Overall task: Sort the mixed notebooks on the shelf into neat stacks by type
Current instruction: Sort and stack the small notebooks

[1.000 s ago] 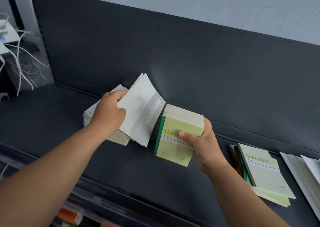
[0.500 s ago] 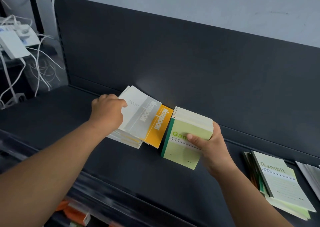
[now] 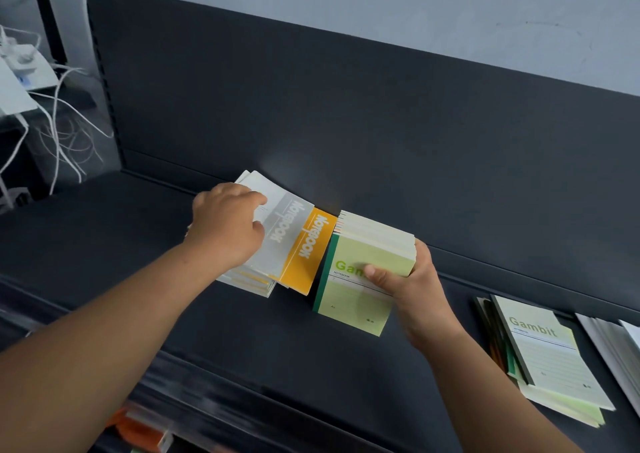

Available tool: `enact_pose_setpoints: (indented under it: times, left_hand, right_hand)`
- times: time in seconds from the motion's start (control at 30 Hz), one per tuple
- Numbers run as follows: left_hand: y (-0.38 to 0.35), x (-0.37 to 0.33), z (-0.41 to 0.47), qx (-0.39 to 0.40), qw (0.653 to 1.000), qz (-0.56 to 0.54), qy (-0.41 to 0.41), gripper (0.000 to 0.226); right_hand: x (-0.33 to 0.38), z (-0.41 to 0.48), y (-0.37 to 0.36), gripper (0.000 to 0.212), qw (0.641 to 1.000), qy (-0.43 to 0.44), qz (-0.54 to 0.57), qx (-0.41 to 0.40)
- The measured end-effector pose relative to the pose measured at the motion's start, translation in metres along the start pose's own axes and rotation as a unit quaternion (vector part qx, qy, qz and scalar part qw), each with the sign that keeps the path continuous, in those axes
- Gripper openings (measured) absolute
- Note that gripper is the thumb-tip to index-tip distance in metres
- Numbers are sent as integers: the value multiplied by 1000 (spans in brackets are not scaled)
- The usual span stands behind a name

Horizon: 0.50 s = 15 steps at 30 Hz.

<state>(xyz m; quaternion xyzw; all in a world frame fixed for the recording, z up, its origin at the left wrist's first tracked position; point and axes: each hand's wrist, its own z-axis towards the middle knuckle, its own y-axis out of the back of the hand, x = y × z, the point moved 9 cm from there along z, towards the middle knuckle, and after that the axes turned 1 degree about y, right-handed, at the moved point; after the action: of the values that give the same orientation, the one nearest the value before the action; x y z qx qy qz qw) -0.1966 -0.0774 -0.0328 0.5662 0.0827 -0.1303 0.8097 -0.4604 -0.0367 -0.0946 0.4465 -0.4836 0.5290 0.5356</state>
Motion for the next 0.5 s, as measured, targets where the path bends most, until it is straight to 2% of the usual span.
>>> enact_pose_setpoints:
  times: [0.07,0.13,0.17,0.23,0.33,0.4,0.5]
  left_hand:
    - [-7,-22,-9,67,984,-163,7,60]
    - [-25,-51,-23,160,932,-324,10,74]
    - [-34,-66,-30,194,909,-368,9,82]
    - [-48,-90,-40,233,882,-410,7,92]
    - [-64,-118,-49,256,868,-426,7,96]
    - [-77,-135,-56,286,848,-446,10,95]
    - [-93,-157,-66,328,818,-472,10,80]
  right_hand:
    - [2,-1,0,68,1000,3,1,3]
    - [3,-3,2,67,1000,7,1,2]
    - [4,-4,5,66,1000,9,0,-1]
    - [4,-7,13,64,1000,10,-4,-4]
    - [5,-13,32,66,1000,12,-6,-7]
    - [7,-18,47,68,1000,12,-5,-12]
    - [6,-23,60,74,1000,8,-19,16]
